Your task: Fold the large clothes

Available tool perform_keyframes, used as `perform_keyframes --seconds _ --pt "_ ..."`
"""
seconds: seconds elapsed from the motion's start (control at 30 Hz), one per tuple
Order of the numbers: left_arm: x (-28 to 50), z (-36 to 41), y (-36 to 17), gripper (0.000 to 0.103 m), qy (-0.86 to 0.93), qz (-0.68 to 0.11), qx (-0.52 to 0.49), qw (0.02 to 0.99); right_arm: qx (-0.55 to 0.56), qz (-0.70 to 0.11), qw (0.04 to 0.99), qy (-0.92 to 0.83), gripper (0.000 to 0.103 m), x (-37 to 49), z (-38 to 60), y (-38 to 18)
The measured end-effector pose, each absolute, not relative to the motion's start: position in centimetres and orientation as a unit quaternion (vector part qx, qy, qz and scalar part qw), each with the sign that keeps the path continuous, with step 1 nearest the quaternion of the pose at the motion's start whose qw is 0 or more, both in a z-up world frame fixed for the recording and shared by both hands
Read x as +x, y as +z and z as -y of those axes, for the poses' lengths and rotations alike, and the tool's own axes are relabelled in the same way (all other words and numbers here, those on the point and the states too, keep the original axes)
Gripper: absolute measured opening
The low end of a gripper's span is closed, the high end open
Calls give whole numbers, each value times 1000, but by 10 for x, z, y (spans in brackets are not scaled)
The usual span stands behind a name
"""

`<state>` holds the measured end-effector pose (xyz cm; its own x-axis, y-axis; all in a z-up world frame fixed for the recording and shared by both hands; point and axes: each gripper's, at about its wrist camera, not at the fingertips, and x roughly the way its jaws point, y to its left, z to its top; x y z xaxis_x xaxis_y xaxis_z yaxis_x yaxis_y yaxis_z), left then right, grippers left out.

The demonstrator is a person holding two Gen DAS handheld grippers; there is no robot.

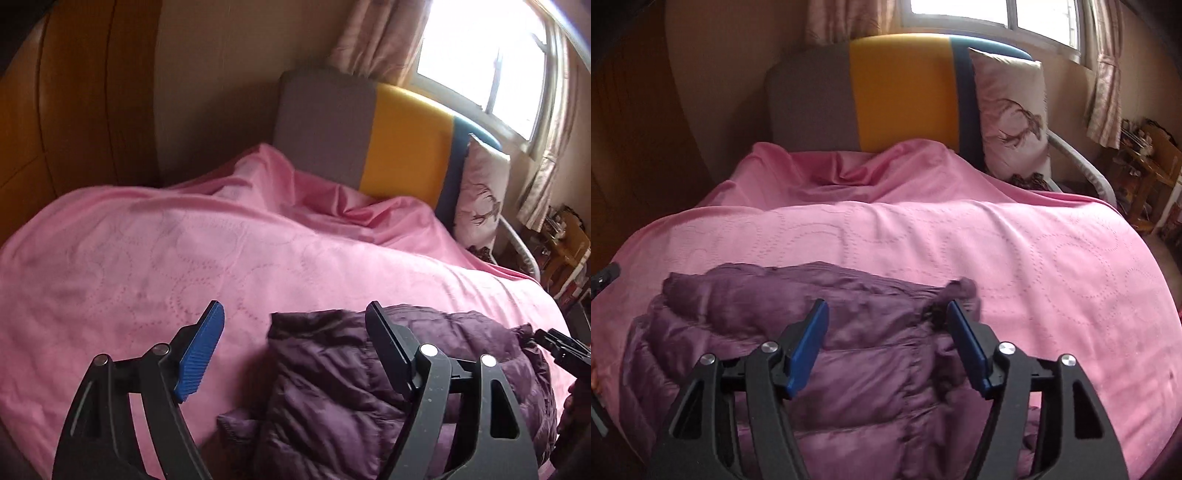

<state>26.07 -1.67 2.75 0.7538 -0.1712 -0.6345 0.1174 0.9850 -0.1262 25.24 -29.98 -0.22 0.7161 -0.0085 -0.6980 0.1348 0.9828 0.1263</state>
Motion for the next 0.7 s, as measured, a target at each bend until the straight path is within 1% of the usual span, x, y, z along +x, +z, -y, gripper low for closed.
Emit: perform_keyframes --seconds 0.07,0.13,0.23,0.3,0.37,0.5,0.7 --pt "256 45 28 78 -111 -343 -21 932 75 -375 924 -5 73 252 267 -1" --pt "254 69 17 78 -126 -348 3 929 59 -379 923 5 75 257 241 -8" --pt "259 83 -22 78 -120 -377 33 918 39 -405 914 -2 77 274 222 -34" --pt "267 72 -53 80 -114 -408 16 906 44 -416 908 -8 83 280 222 -52" --pt "272 56 -70 84 -115 -415 -24 902 57 -428 902 -10 86 286 225 -67" --pt "276 48 -83 85 -118 -424 -54 896 67 -428 901 -6 88 291 227 -90" --pt "271 54 -86 85 -105 -419 -38 901 78 -427 901 -6 89 292 233 -100"
